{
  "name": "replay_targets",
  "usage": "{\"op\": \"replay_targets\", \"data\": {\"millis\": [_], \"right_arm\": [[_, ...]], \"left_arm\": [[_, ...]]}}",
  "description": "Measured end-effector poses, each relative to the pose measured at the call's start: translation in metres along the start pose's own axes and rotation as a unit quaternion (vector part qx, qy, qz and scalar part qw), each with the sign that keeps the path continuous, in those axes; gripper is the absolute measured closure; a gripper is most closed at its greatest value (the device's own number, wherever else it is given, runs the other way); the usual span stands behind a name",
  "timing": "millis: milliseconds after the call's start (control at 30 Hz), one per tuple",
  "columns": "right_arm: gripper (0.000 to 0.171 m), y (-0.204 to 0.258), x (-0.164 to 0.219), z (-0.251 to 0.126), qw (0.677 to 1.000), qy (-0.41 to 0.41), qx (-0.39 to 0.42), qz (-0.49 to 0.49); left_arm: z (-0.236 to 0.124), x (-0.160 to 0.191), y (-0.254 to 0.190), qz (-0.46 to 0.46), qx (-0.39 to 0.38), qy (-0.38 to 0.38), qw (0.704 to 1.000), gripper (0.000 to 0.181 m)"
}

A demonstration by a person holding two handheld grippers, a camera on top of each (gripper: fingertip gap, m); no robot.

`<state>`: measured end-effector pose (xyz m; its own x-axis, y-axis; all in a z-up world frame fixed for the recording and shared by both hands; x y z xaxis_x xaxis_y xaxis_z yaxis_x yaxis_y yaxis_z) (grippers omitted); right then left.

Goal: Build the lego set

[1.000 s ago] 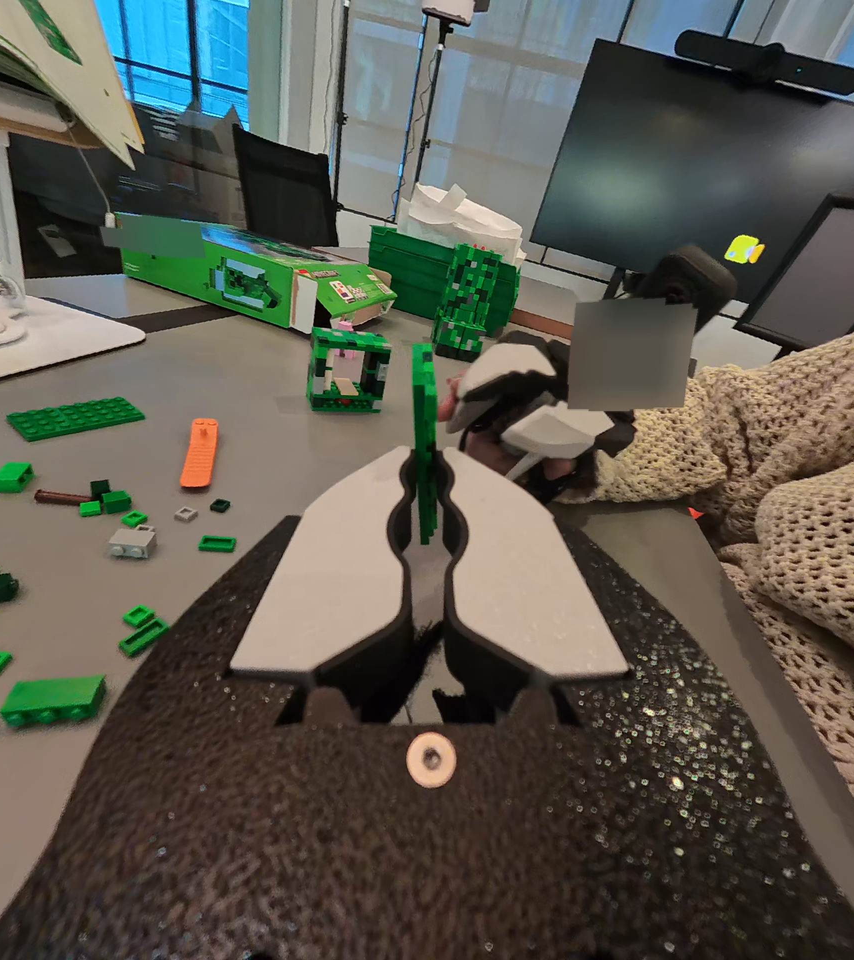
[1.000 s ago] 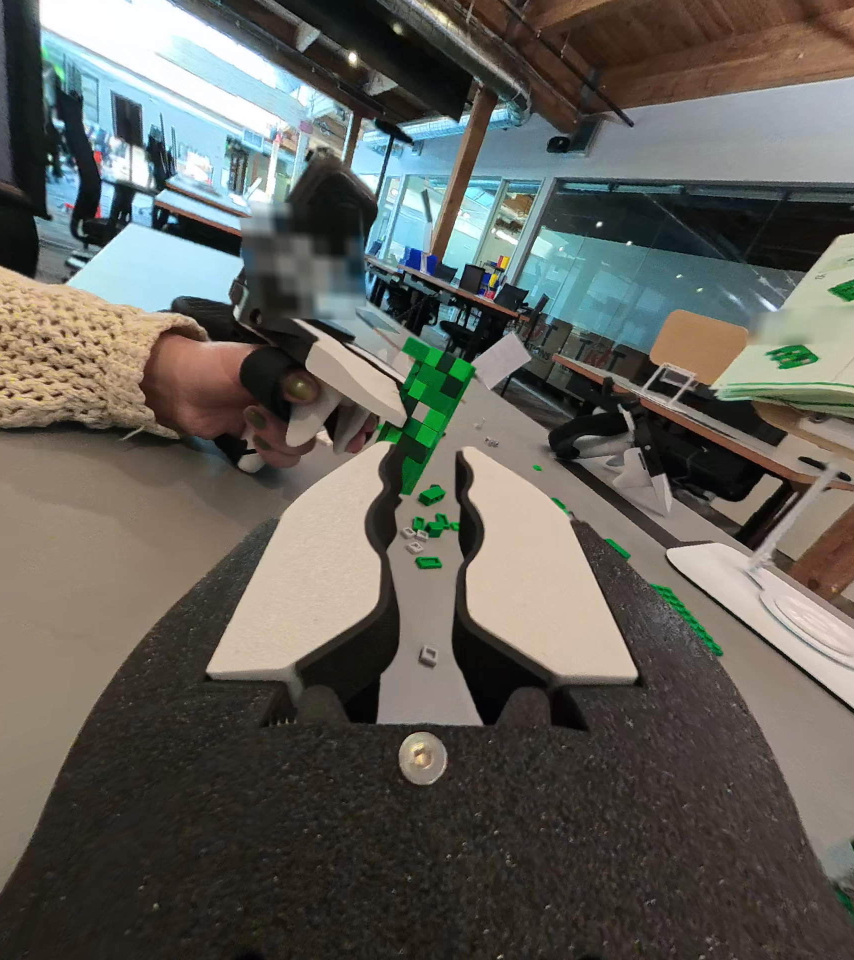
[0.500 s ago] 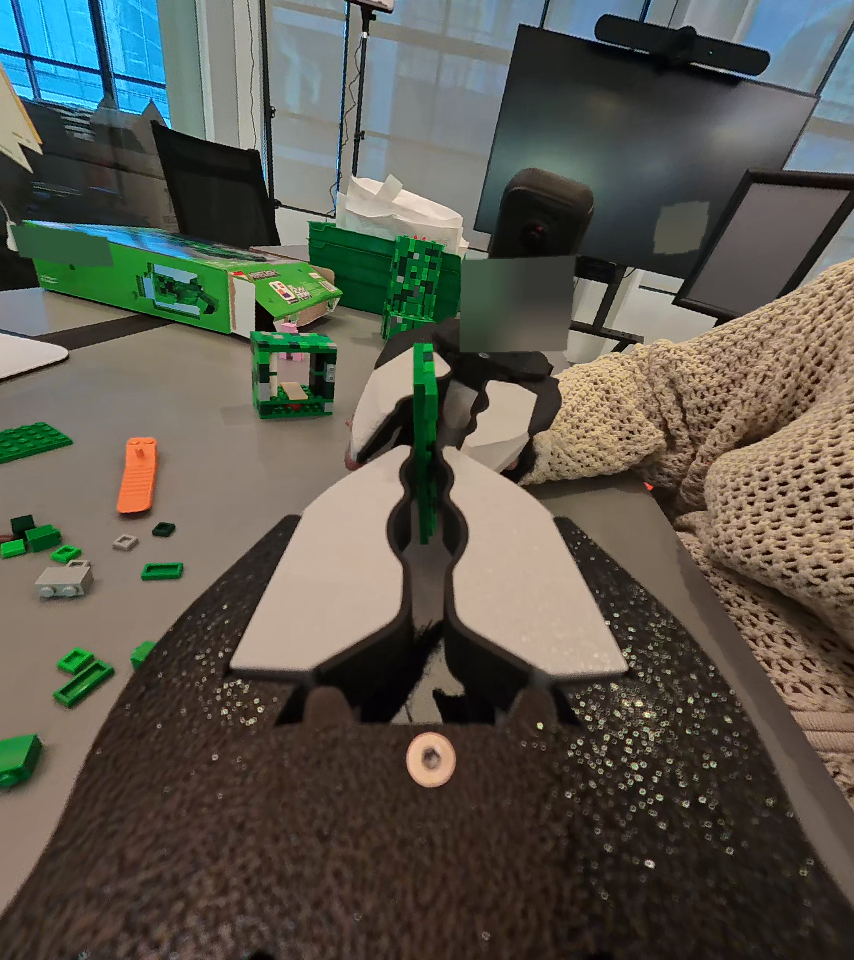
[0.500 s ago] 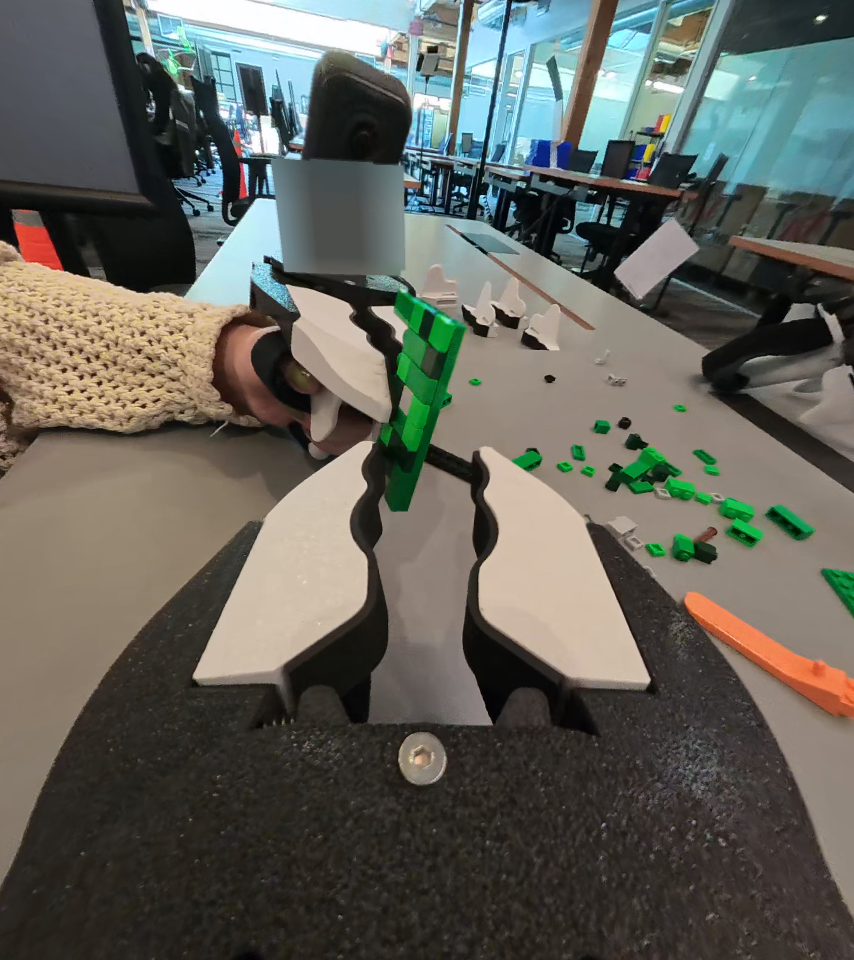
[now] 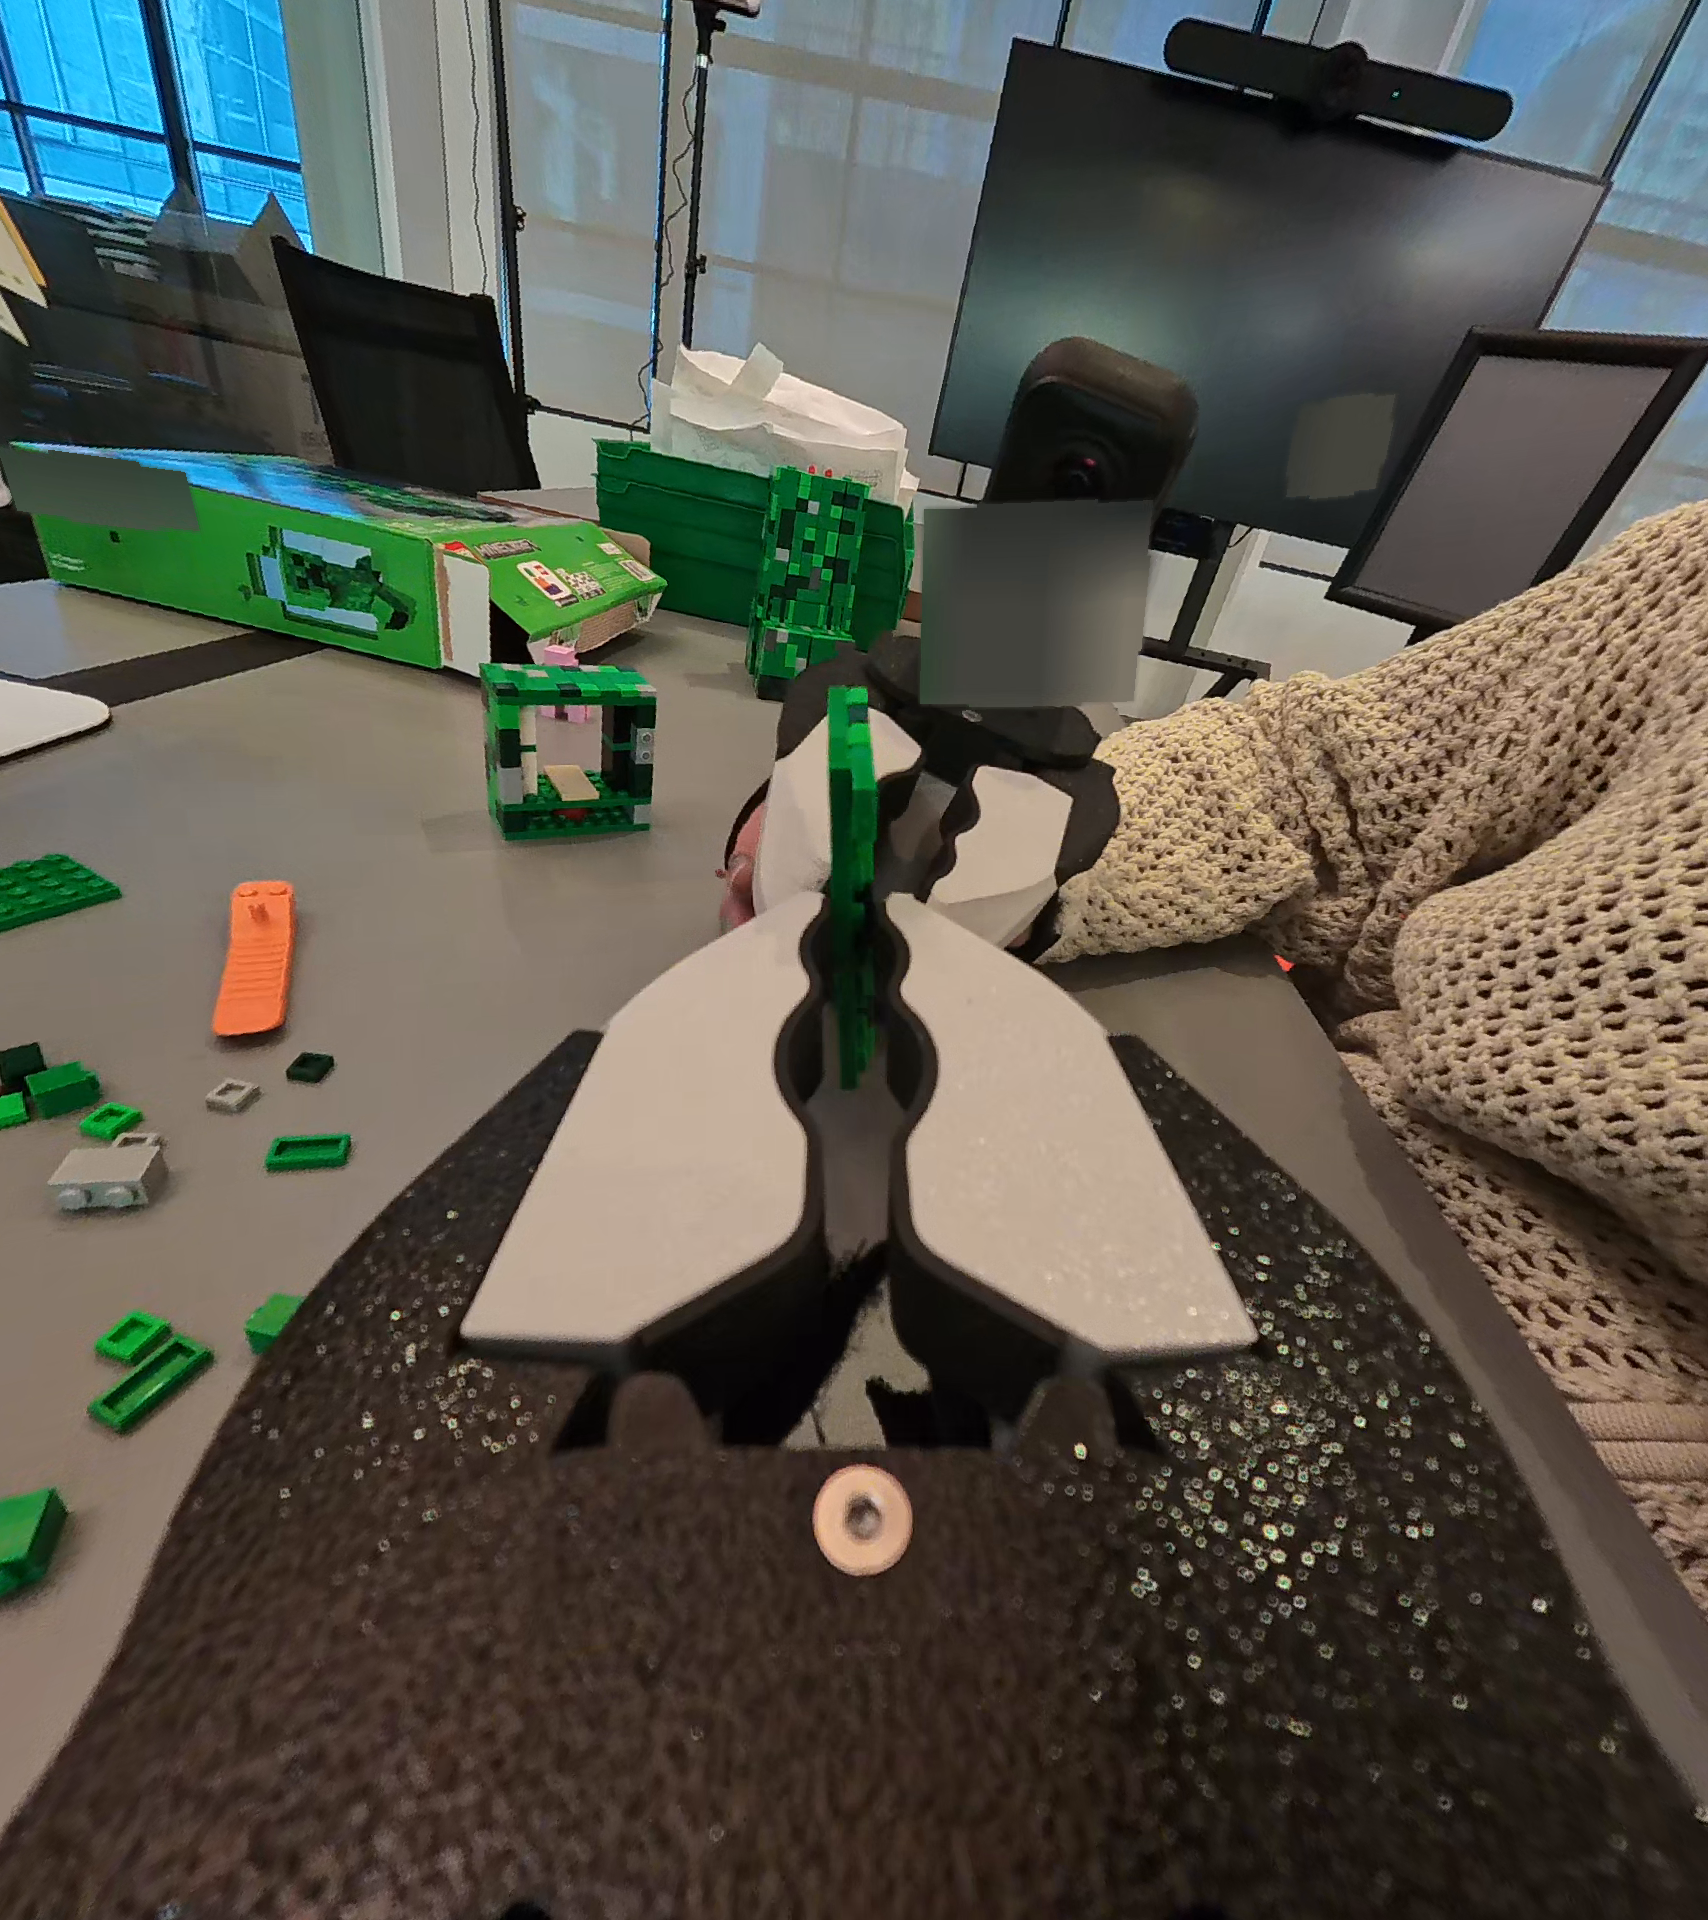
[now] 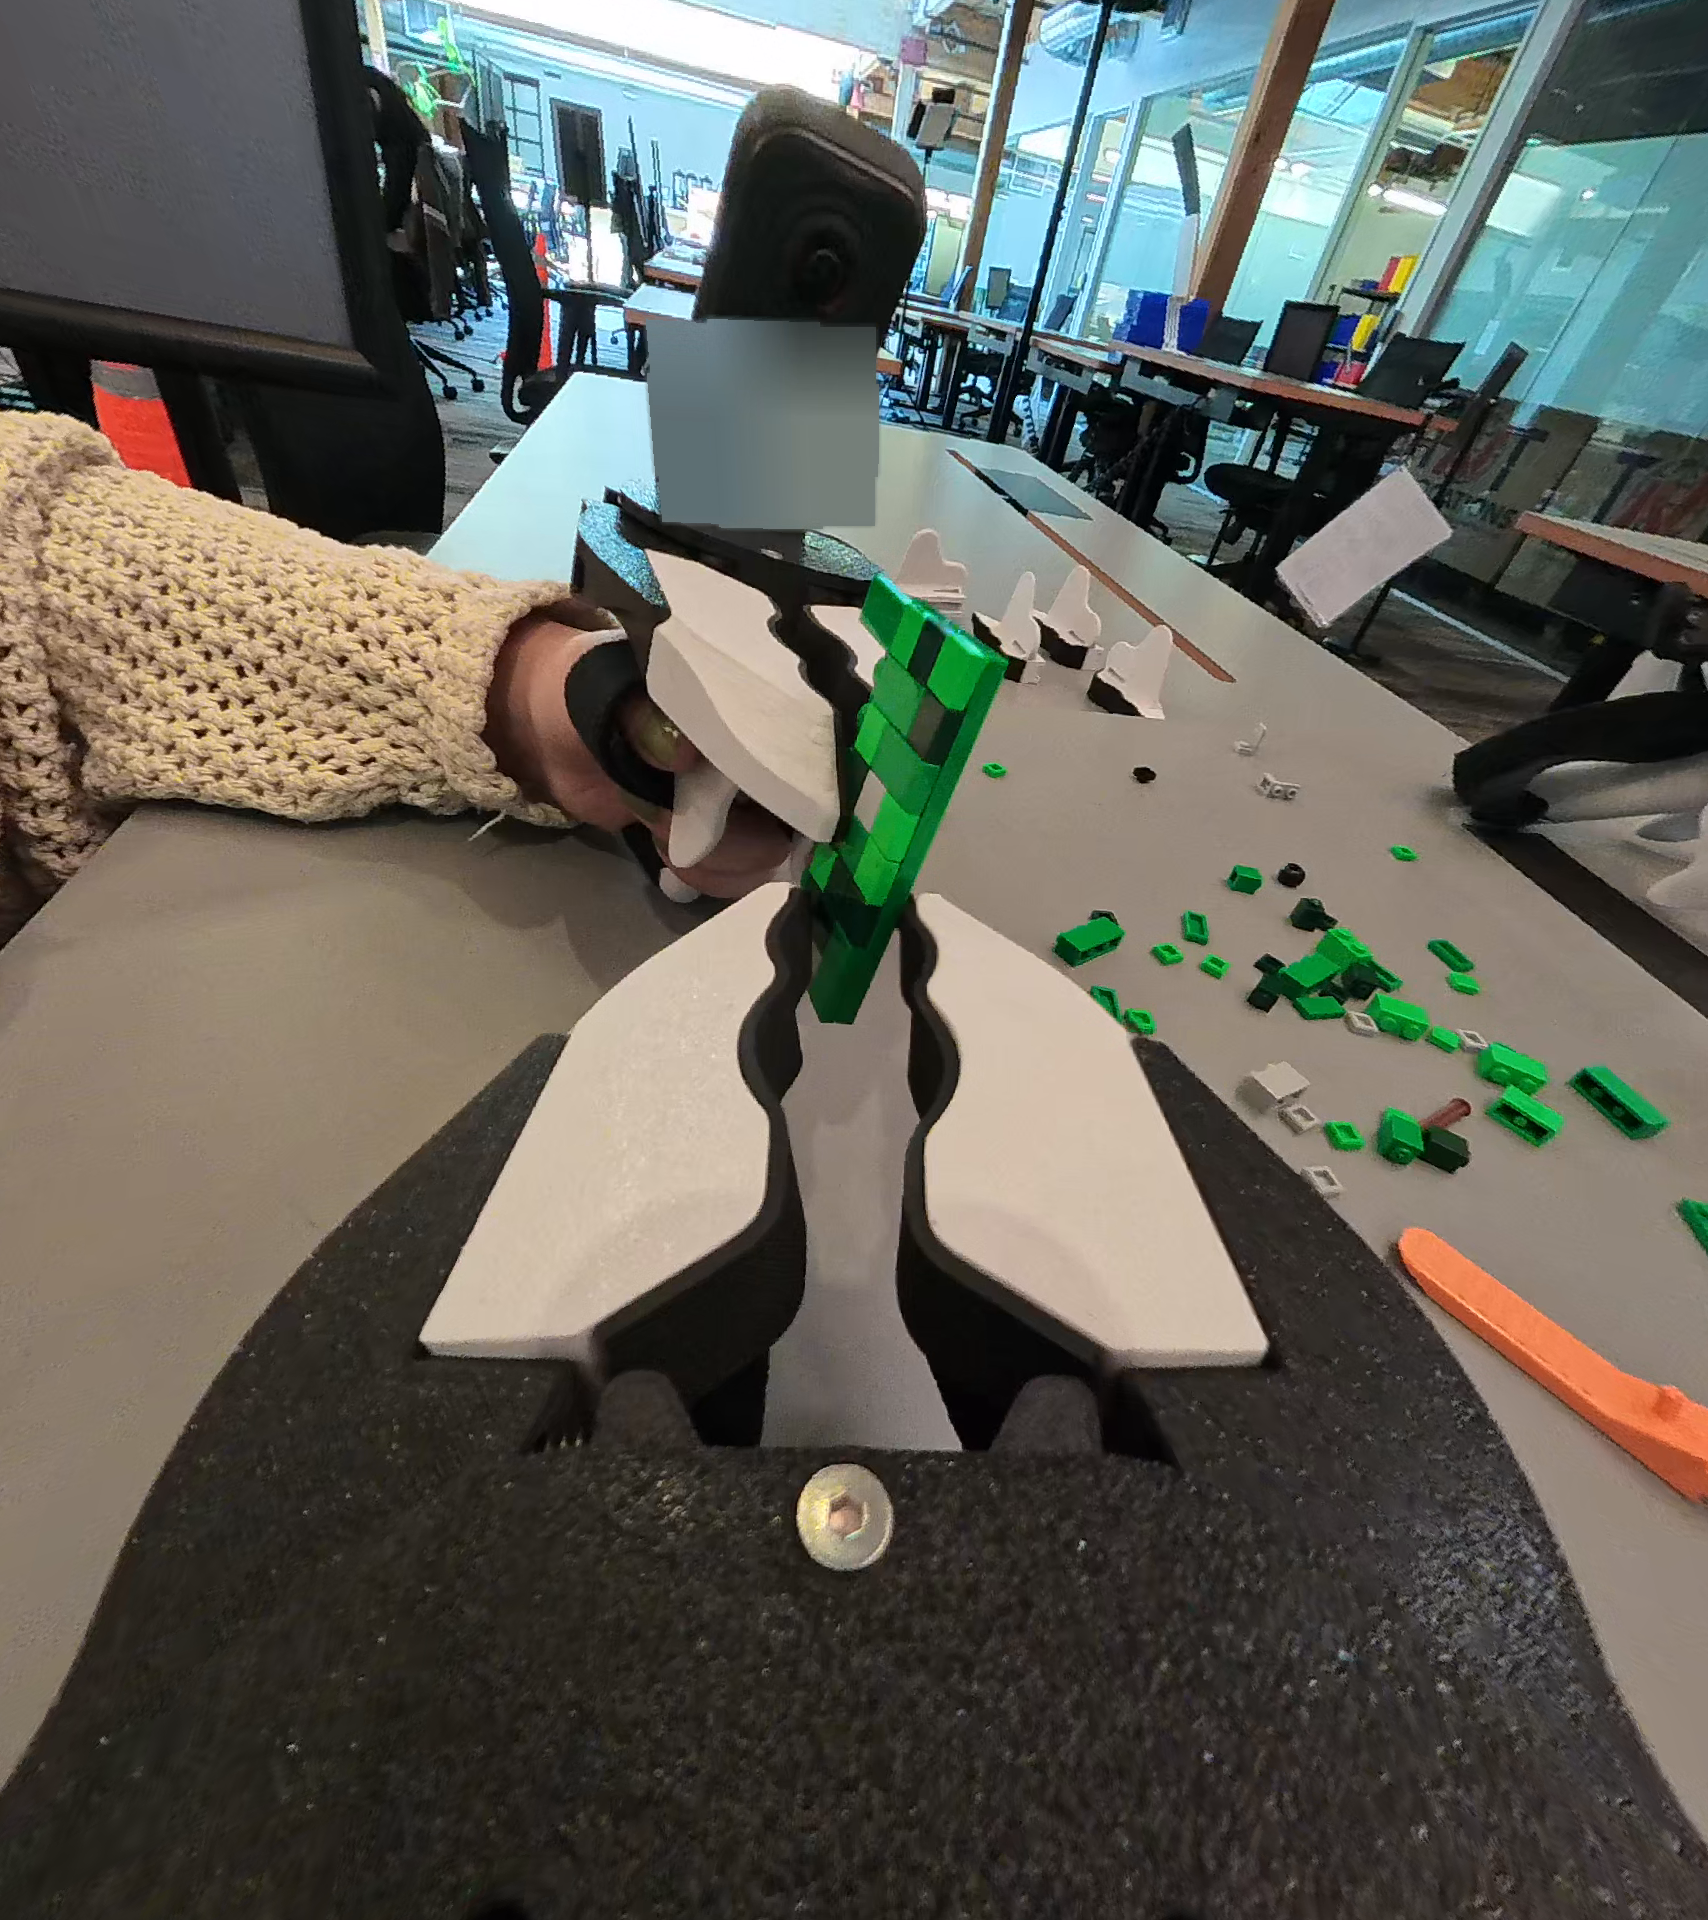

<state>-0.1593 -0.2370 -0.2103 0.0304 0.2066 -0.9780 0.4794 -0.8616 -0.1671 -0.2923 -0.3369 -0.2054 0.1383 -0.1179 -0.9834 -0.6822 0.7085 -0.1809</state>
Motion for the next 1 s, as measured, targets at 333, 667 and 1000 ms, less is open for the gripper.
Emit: {"op": "replay_targets", "data": {"millis": [333,667,1000], "right_arm": [[0.16,-0.0023,0.0005,0.0,1.0,0.002,-0.011,0.016],[0.161,-0.0004,0.0005,-0.0002,1.0,0.0,-0.003,0.005],[0.161,0.0003,0.0005,-0.0001,1.0,0.0,-0.001,0.001]], "left_arm": [[0.0,0.0001,-0.0001,0.0,0.002,0.0,1.0,0.174],[0.0,0.0,-0.0002,0.0,0.006,0.0,1.0,0.174],[0.0,0.0001,-0.0001,-0.001,0.007,0.0,1.0,0.174]]}}
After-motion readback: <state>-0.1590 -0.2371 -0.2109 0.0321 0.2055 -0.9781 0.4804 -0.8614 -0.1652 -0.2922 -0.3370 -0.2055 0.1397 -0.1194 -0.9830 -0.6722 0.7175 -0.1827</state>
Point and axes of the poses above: each gripper's, where its closed fingertips meet, z out along the fingers, x out of its underside, y = z × x across the jaws, the point moved 9 cm from there along -z, back along the fingers
